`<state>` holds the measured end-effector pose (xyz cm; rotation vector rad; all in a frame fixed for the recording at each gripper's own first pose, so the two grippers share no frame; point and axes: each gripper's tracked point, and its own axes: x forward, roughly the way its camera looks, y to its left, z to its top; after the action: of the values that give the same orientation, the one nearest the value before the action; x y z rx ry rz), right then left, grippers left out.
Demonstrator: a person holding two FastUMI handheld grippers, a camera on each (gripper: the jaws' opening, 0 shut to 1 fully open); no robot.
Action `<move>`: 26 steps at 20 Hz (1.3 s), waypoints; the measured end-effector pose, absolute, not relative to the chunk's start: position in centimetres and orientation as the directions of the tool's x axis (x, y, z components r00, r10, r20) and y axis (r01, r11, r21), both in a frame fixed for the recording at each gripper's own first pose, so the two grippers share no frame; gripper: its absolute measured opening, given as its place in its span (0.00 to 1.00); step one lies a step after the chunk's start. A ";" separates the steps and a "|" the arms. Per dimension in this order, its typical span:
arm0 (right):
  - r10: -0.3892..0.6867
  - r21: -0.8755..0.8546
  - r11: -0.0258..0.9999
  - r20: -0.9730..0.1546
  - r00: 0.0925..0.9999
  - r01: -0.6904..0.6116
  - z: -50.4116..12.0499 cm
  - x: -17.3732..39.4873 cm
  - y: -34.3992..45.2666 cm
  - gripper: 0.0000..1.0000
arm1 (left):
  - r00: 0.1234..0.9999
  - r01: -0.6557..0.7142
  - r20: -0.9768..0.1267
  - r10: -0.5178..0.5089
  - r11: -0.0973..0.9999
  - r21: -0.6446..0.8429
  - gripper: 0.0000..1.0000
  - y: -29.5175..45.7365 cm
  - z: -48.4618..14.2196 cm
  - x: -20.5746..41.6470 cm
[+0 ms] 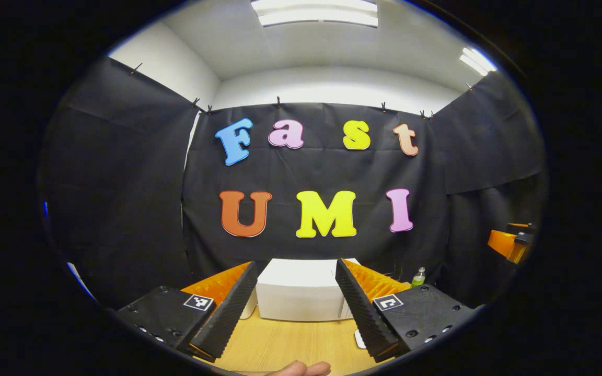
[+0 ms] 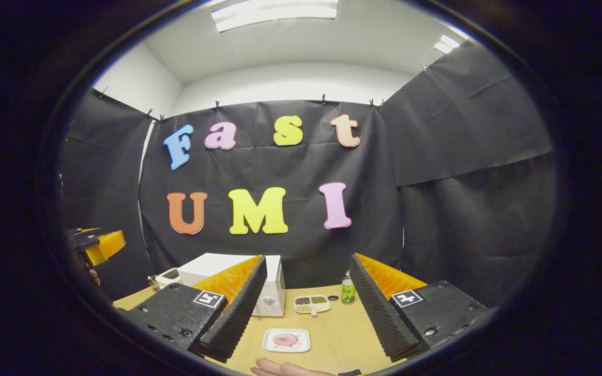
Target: Open the microwave oven with the left hand, put the food in, and close the microwave oven.
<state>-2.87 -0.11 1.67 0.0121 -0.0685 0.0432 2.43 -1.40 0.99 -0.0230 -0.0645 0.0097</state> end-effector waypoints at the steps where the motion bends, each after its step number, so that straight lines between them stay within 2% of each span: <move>1: 0.042 0.010 0.999 0.070 0.997 -0.043 1.6 -2.7 -0.3 1.00 | 0.998 -0.013 0.067 0.015 1.000 -0.026 0.95 -1.7 0.8 3.1; 2: 0.041 0.010 0.999 0.069 0.997 -0.041 1.6 -2.6 -0.5 0.93 | 0.997 -0.021 0.070 0.023 1.000 -0.022 0.95 -1.8 0.6 3.9; 8: 0.033 0.030 0.999 0.085 0.996 -0.035 1.0 -1.2 -1.9 0.93 | 0.999 -0.008 0.036 0.008 1.000 0.014 0.95 -4.2 -2.6 9.4; 14: 0.019 0.048 0.999 0.068 0.997 -0.022 -0.7 0.7 -3.6 0.93 | 0.999 0.050 0.022 -0.049 0.997 -0.060 0.95 -7.6 -7.3 14.5; 26: 0.021 0.027 0.999 0.057 0.998 -0.023 -4.9 4.4 -5.9 0.93 | 0.984 0.121 -0.119 -0.132 0.988 -0.093 0.94 -14.0 -23.2 25.0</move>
<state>4.37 -5.90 -4.89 0.0273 -0.0572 0.0219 24.98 -13.97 -23.21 -0.0856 0.1249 -0.1270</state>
